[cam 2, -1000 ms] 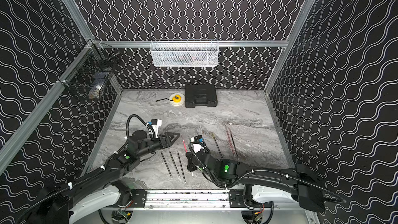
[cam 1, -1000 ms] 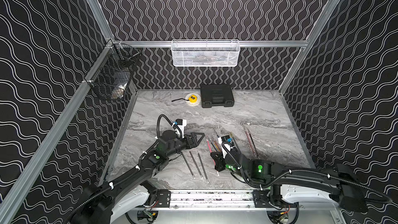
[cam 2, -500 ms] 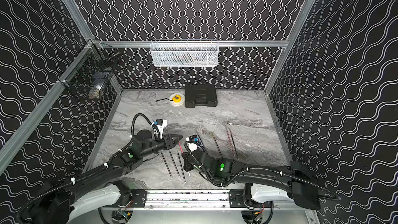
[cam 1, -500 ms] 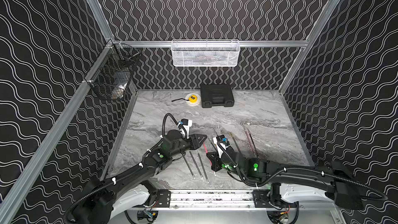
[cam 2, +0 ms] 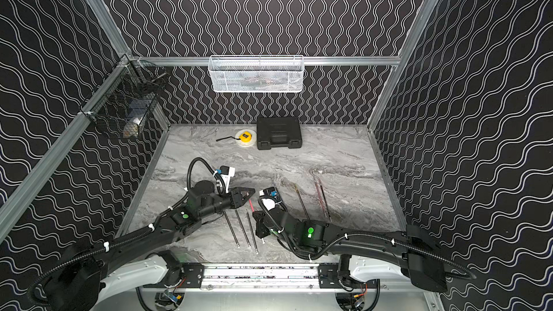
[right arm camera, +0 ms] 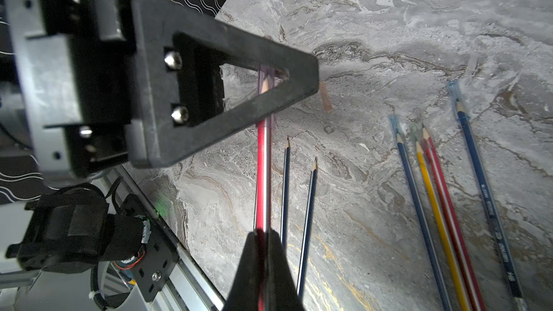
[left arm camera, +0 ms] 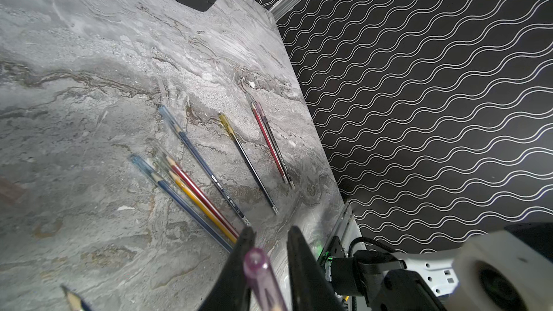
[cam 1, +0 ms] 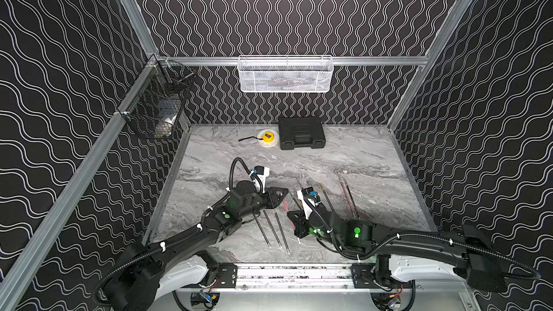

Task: Remove the protective cover of the pencils
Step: Remove the protective sleeve from the pencil.

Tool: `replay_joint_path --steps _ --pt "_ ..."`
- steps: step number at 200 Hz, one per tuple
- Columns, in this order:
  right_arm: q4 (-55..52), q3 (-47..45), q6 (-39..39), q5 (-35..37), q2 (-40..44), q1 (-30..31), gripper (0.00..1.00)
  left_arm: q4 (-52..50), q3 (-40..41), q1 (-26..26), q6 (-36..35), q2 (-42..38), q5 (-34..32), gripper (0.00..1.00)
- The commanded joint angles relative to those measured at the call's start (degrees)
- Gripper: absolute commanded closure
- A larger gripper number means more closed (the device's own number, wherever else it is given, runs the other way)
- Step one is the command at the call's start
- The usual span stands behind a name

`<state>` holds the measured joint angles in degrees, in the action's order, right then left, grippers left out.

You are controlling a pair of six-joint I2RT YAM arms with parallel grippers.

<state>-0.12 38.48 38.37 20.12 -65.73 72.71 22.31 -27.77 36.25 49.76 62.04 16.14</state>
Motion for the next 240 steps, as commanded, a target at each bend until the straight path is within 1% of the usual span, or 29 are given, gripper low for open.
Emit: replay_joint_path --steps 1,30,68,72,77,97,109,130,143,161,179,202,208,221,240 --pt "2.1 0.2 0.2 0.3 -0.4 0.1 1.00 2.5 -0.4 0.2 0.8 0.0 -1.3 0.79" --pt "2.2 0.3 0.2 -0.1 -0.7 0.1 1.00 2.5 -0.2 0.3 1.1 -0.7 -1.8 0.84" --pt "2.1 0.3 0.3 -0.3 -0.4 0.1 1.00 2.0 -0.1 0.3 1.1 -1.2 -2.2 0.87" --pt "2.1 0.3 0.3 -0.2 -0.4 0.0 0.97 2.0 -0.1 0.3 1.1 -1.1 -2.2 0.87" --pt "1.9 0.3 0.3 -0.2 -0.4 0.1 0.91 2.0 -0.1 0.3 1.2 -1.1 -2.2 0.87" --pt "2.1 0.5 0.0 -0.1 -0.5 0.1 0.82 2.1 -0.2 0.4 1.3 -1.0 -2.1 0.88" --pt "1.7 1.0 -0.2 -0.1 -1.0 0.1 0.73 2.2 -0.2 0.4 1.4 -0.9 -2.0 0.88" --pt "1.5 1.7 -0.4 -0.4 -2.2 0.1 0.67 1.9 -0.4 0.4 1.4 -0.9 -2.2 0.89" --pt "1.5 2.2 -0.4 -0.8 -3.2 0.0 0.60 1.6 -0.5 0.4 1.4 -1.0 -2.3 0.89" --pt "1.3 2.5 -0.2 -0.3 -4.4 0.1 0.57 1.2 -0.6 0.4 1.5 -1.5 -2.4 0.90" --pt "1.9 2.4 0.0 -0.5 -5.1 0.0 0.57 0.5 -0.8 0.4 1.4 -2.1 -2.7 0.90" --pt "2.5 2.7 -0.3 -1.3 -5.9 0.0 0.64 0.3 -0.8 0.4 1.4 -2.4 -2.8 0.92" --pt "2.5 2.7 -0.4 -1.3 -6.1 0.0 0.66 0.4 -0.8 0.5 1.5 -2.3 -2.6 0.92" --pt "2.3 3.0 -0.3 -1.2 -6.6 0.0 0.77 0.6 -0.8 0.5 1.5 -2.2 -2.4 0.92" --pt "2.9 2.9 -0.5 -1.5 -7.0 0.0 0.88 0.2 -1.0 0.4 1.6 -2.0 -2.3 0.93"
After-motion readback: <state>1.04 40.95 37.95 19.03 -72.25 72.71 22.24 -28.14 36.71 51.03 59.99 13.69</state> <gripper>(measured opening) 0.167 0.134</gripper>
